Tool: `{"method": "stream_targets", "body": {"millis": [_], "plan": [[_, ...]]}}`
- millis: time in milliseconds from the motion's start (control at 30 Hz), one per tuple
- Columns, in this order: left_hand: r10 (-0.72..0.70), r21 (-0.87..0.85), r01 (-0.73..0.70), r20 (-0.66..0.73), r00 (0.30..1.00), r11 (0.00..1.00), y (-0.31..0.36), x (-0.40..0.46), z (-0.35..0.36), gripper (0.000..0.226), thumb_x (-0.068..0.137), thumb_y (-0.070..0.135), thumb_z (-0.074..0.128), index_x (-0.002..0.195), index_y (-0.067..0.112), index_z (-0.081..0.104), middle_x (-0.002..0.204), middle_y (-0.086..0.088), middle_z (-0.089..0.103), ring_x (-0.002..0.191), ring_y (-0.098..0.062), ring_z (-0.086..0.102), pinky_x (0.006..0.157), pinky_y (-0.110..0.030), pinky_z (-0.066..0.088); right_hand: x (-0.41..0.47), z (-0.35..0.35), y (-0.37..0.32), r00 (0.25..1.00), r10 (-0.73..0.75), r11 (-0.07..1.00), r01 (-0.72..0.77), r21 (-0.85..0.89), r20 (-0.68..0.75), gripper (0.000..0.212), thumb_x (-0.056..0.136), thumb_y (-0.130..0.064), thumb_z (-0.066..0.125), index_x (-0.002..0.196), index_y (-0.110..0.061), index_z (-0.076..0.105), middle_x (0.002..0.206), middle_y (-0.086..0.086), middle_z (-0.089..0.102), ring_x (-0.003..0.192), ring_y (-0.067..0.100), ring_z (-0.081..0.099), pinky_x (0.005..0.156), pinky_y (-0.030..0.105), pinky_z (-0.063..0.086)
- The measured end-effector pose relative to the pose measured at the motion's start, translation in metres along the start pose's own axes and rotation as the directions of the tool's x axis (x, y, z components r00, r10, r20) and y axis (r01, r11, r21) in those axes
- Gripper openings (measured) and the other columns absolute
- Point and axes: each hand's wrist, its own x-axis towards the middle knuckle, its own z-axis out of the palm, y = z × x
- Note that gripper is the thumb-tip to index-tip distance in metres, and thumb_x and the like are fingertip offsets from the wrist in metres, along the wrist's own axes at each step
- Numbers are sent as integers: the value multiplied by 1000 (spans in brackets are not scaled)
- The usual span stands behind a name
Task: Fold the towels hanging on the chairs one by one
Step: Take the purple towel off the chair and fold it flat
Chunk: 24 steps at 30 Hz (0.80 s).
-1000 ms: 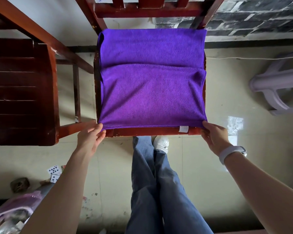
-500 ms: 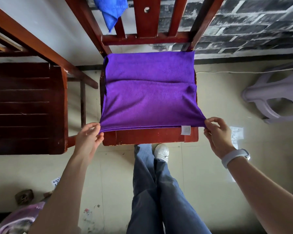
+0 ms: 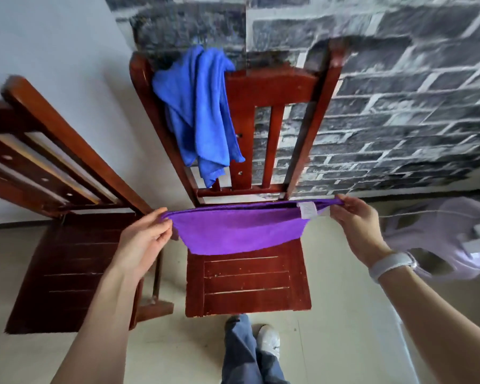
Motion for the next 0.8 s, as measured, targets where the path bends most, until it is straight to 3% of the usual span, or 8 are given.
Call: {"method": "stream_targets", "body": {"millis": [100,167,267,333,433,533,667,800], "plan": [[174,120,-168,-38,984,978,20,-9,10,26,88,-10,46,86,11,61,59,5,67,56,1,62,66,-10,52,-3,-2,-30,985,-170,978,166,-123,-19,14,87,4,52,89,-8,59,53,-20,64,51,-7,57,56,5,45],[287,183,-271,-63,956,945,29,-13,14,21,89,-4,50,82,13,60,51,11,64,52,3,59,63,-10,52,-3,-5,-44,962,-273,940,264,-214,-12,8,89,-1,53,90,-4,61,54,-13,63,52,-6,56,53,3,42],[350,241,-327,-58,935,914,39,-18,17,13,91,5,52,84,12,61,52,12,62,50,4,55,62,-13,48,-5,-13,-59,911,-409,829,393,-398,49,14,89,-10,57,92,2,62,74,7,60,71,18,55,61,4,38],[368,268,-337,-75,927,903,43,-21,16,11,91,9,51,94,9,62,65,12,64,54,8,56,66,-16,43,-5,-17,-64,881,-463,771,455,-445,99,17,88,-12,58,90,4,61,84,14,53,73,22,50,64,1,36],[395,329,-355,-60,917,875,44,-25,14,15,93,7,48,93,14,62,71,15,67,62,13,58,73,-19,41,-7,-18,-67,920,-371,857,392,-334,127,8,88,-9,58,81,-8,59,78,7,57,66,11,49,66,8,39],[442,366,-389,-71,894,846,43,-28,18,16,94,5,46,104,9,57,67,16,66,61,16,58,65,-7,45,-8,-20,-65,946,-304,917,322,-236,113,18,87,-9,59,73,-21,58,63,-14,64,61,-2,52,65,12,43],[466,413,-399,-71,882,819,39,-30,15,19,93,2,46,107,7,58,80,8,58,59,14,57,54,-1,41,-12,-21,-61,949,-300,923,315,-220,99,18,86,-4,59,79,-20,61,65,-24,65,62,-7,55,64,6,44],[437,443,-365,-69,897,819,27,-37,4,20,92,4,49,107,-1,60,74,11,63,64,4,59,66,-14,43,-19,-25,-51,950,-288,901,313,-302,126,12,85,-1,58,92,-8,65,64,-22,66,63,-15,56,65,0,41]]}}
